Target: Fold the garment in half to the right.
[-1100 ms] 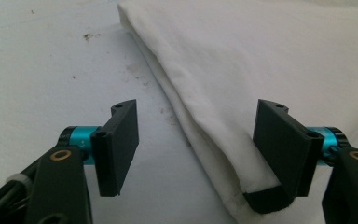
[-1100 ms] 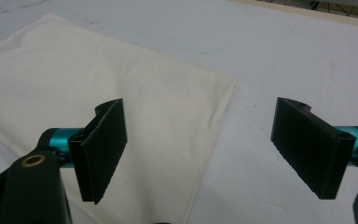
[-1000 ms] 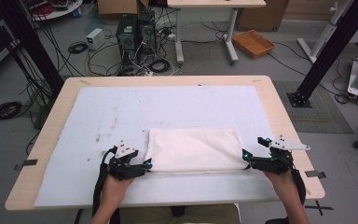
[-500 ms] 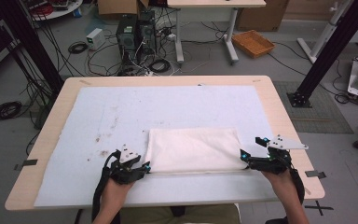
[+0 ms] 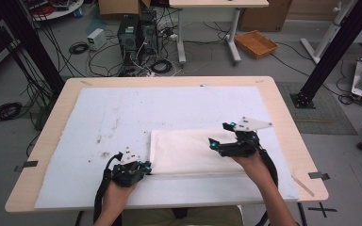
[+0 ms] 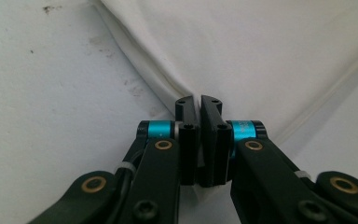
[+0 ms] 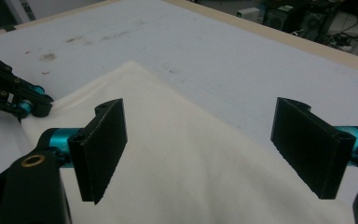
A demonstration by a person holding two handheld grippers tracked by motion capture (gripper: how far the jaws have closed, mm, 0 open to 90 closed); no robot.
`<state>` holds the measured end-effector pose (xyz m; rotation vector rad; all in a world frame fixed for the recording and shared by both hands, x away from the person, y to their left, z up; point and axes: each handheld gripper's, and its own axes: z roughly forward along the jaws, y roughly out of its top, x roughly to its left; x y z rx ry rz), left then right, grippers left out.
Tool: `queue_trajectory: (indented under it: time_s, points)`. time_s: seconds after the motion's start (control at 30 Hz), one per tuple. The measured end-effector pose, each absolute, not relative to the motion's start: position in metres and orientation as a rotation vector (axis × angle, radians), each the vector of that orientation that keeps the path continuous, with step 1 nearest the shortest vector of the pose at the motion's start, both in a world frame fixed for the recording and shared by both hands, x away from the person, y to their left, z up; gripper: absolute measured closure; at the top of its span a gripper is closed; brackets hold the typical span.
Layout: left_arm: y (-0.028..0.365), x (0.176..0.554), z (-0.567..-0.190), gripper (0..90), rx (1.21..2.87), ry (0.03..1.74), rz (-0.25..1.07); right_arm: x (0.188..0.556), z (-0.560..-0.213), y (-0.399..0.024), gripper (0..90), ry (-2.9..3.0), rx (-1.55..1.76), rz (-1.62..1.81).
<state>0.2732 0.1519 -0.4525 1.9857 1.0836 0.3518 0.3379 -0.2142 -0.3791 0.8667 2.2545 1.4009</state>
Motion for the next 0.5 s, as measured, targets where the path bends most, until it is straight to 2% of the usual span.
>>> queue_trajectory:
  time_s: [0.27, 0.5]
  points:
    - [0.155, 0.275, -0.452, 85.7, 1.969, 1.099, 0.312, 0.375, -0.37, -0.155, 18.2, 2.336, 0.86, 1.361]
    - [0.156, 0.277, -0.452, 85.8, 1.959, 1.105, 0.291, 0.398, -0.384, -0.102, 18.5, 2.431, 0.851, 1.249]
